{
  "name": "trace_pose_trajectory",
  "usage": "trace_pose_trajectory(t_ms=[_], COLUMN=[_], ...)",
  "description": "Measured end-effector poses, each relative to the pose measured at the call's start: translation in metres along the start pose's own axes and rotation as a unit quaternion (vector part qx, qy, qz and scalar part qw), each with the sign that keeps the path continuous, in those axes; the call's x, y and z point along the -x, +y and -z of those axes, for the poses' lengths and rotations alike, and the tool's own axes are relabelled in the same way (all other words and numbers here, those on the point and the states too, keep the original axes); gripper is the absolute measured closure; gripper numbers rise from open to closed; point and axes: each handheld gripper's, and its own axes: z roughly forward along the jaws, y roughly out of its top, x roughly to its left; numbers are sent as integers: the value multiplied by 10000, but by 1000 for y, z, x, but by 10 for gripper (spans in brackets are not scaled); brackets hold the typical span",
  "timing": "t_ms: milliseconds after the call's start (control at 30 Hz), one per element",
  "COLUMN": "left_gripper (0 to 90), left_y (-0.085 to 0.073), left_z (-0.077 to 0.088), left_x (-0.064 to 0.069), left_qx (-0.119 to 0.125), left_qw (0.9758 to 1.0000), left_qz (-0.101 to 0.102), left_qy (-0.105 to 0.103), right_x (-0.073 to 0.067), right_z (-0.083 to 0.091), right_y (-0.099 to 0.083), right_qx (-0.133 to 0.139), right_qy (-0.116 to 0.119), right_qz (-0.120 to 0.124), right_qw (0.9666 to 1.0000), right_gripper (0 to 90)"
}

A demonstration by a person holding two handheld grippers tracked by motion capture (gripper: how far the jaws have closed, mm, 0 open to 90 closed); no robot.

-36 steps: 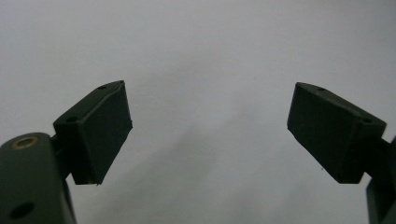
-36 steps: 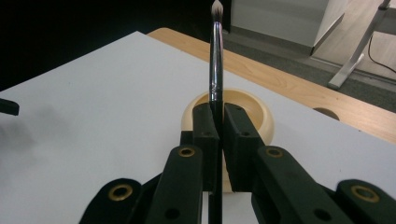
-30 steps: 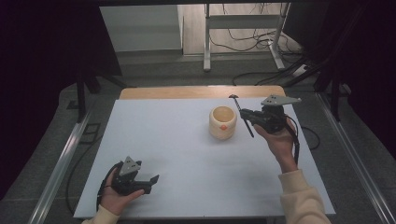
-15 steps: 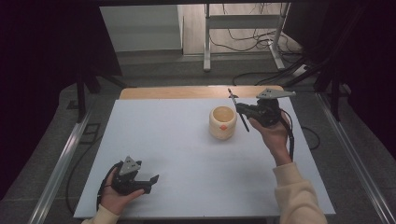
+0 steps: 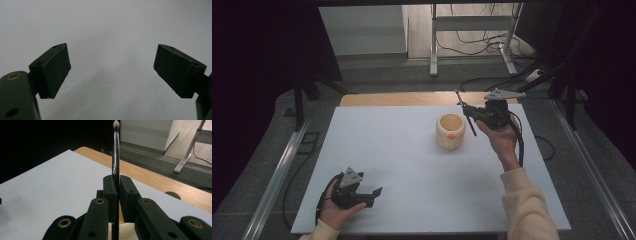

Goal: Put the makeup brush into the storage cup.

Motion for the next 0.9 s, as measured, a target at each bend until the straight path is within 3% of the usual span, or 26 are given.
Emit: trace_pose_trajectory(t_ms=[900], left_gripper=[142], left_y=[0], left_z=[1], left_x=[-2], left_qx=[-11], left_qw=[10000], left_qz=[-11], left_qy=[12], right_x=[7], right_z=[-20], right_y=[10], right_qx=[215], right_qy=[-167], right_qz=[-220], right_qw=[9994], right_gripper=[837])
